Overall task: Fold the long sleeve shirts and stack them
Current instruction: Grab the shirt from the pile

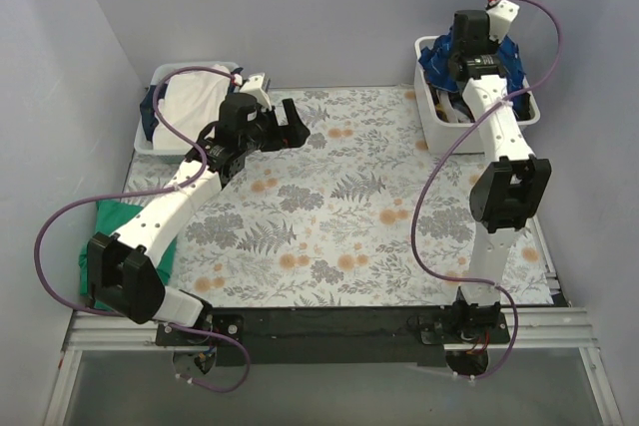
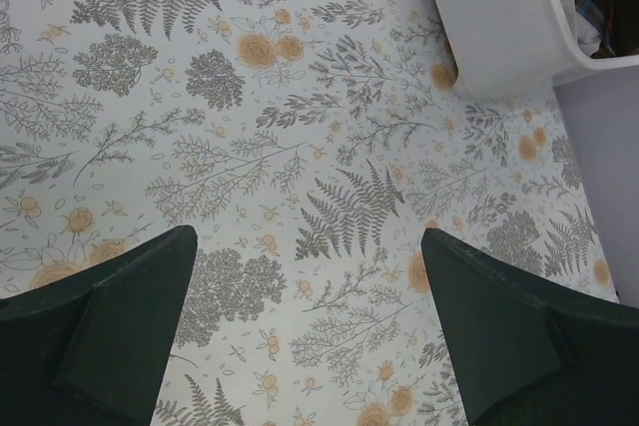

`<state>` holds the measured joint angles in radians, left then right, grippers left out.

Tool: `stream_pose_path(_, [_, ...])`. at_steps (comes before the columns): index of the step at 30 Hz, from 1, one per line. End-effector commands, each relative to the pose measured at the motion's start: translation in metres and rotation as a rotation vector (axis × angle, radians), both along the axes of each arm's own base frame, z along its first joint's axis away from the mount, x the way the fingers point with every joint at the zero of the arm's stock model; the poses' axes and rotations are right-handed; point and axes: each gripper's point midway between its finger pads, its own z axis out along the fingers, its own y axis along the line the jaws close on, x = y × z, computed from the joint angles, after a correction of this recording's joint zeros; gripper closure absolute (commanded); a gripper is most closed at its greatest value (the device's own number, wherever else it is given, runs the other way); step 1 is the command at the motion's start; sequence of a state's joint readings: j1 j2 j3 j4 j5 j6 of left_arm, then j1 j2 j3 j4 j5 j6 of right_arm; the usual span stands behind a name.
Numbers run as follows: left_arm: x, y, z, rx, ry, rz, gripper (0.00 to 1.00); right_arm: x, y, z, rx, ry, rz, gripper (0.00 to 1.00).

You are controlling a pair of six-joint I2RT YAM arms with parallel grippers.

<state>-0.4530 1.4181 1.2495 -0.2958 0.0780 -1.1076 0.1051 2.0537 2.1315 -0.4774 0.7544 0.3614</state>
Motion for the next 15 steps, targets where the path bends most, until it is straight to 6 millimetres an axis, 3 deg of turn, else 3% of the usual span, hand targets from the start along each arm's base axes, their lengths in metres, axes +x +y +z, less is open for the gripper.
stream_pose_path(1, [-0.006,0.009,0.022,0.003,-0.052,0.019,0.02,-0.037,0.072,0.127,0.03,-0.265,0.198,0.99])
stream_pose_path(6, [-0.005,0.008,0.024,-0.001,-0.058,0.013,0.02,-0.071,0.142,0.172,0.015,-0.346,0.374,0.99])
stream_pose_path(13, [0.001,0.011,0.029,0.006,-0.074,0.038,0.02,-0.149,0.208,0.263,-0.003,-0.526,0.684,0.99])
stream_pose_path(15, [0.004,0.013,0.03,0.013,-0.077,0.055,0.02,-0.17,0.226,0.278,0.006,-0.569,0.78,0.99])
